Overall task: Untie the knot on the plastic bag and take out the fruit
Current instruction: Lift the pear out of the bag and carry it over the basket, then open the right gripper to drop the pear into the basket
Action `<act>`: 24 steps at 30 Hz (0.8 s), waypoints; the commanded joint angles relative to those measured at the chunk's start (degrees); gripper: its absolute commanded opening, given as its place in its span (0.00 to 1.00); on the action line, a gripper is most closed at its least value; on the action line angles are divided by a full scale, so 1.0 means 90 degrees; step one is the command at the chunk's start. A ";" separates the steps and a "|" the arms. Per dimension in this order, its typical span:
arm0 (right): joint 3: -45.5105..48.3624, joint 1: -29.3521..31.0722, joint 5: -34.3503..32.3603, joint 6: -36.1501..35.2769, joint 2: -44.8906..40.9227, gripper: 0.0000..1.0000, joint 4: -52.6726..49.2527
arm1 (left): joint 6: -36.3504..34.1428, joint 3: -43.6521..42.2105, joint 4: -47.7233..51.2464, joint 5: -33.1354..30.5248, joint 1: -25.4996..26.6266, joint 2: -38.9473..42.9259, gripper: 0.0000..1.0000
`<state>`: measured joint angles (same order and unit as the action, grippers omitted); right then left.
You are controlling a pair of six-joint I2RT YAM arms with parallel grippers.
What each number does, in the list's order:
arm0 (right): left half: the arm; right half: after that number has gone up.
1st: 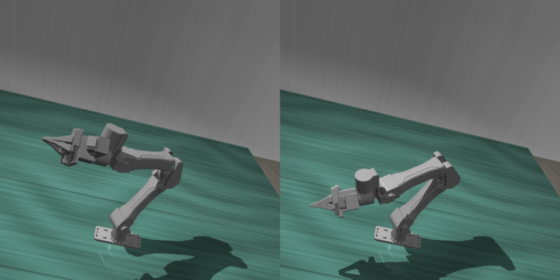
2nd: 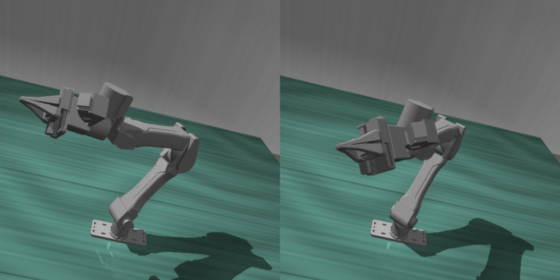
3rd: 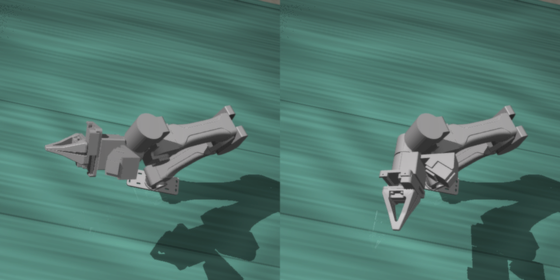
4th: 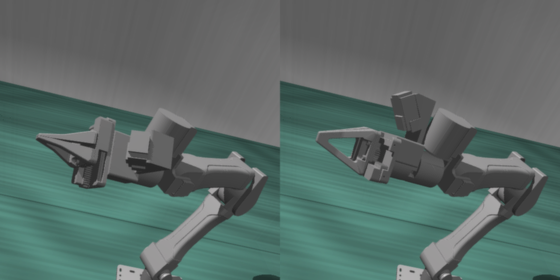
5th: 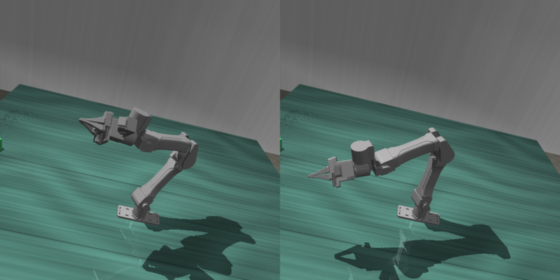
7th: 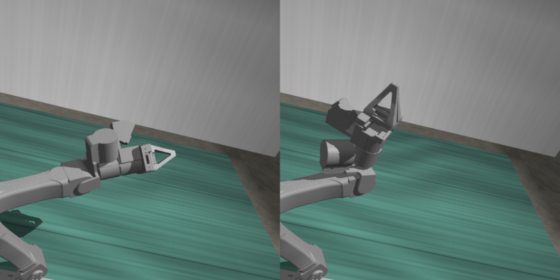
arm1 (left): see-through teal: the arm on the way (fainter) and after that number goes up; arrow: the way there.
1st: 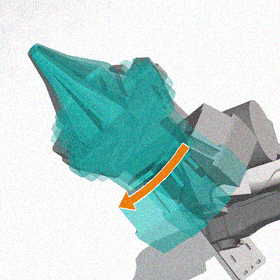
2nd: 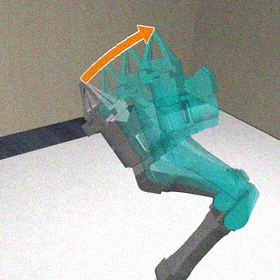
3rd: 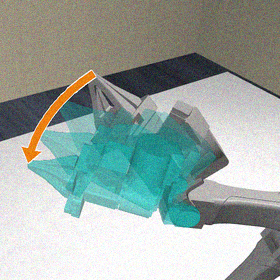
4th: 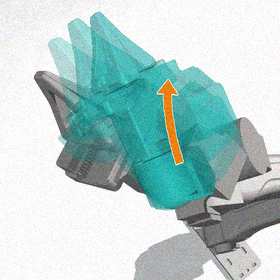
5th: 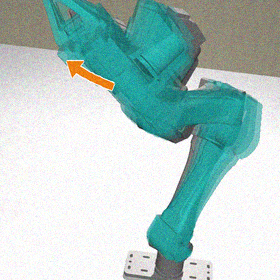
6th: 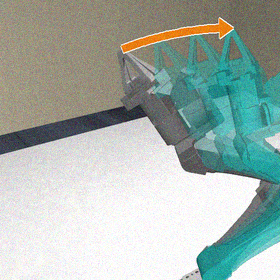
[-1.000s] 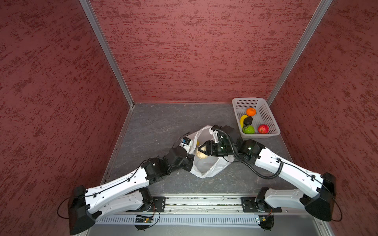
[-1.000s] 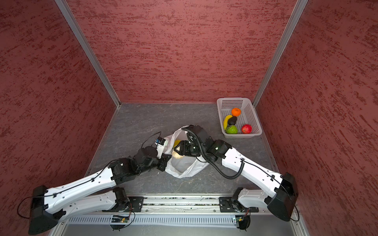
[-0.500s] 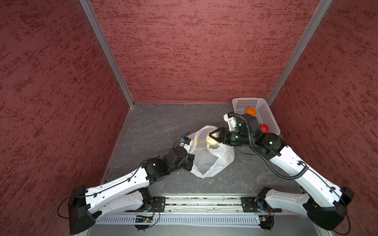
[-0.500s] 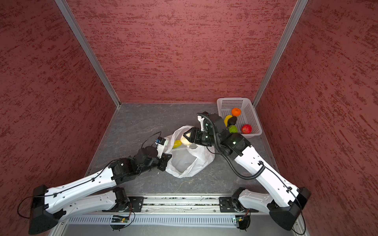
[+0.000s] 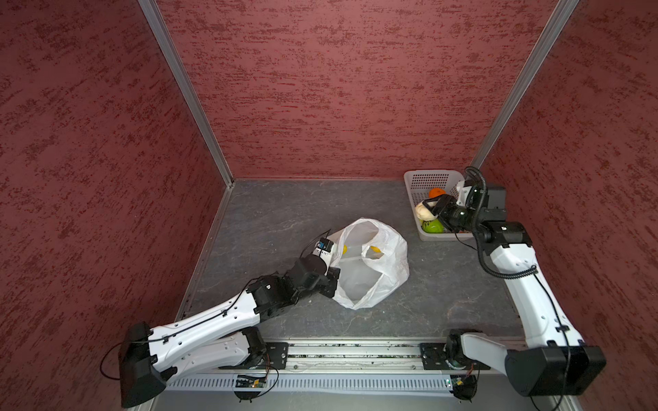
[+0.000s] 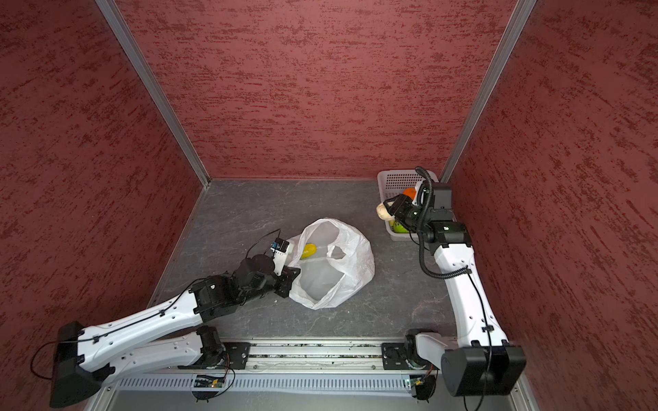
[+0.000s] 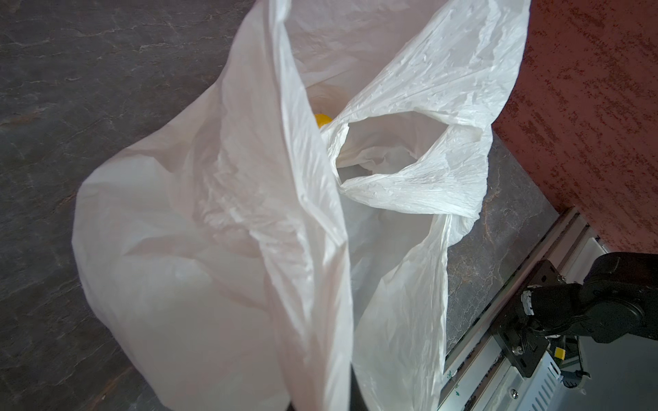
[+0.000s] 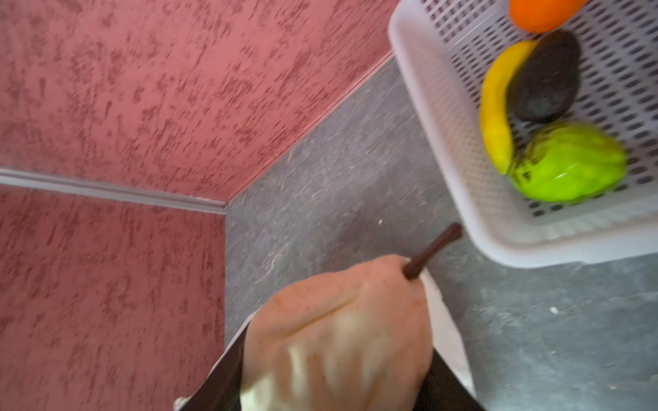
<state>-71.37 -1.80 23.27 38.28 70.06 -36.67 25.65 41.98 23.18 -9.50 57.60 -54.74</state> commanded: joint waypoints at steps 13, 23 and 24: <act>-0.1371 -0.1235 -0.2064 -0.1405 0.3333 0.48 0.0960 | -0.0038 -0.0172 -0.0103 -0.0117 0.0030 0.0229 0.00; -0.1917 -0.1294 -0.2933 -0.1833 0.4314 0.74 0.0490 | -0.0013 -0.0221 -0.0100 -0.0144 0.0040 0.0306 0.00; -0.1886 -0.1290 -0.2959 -0.1841 0.4291 0.78 0.0493 | -0.0006 -0.0230 -0.0090 -0.0152 0.0039 0.0325 0.00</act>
<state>-87.59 -13.21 0.67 23.46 108.44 -30.59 25.67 40.34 22.92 -9.78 57.82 -52.80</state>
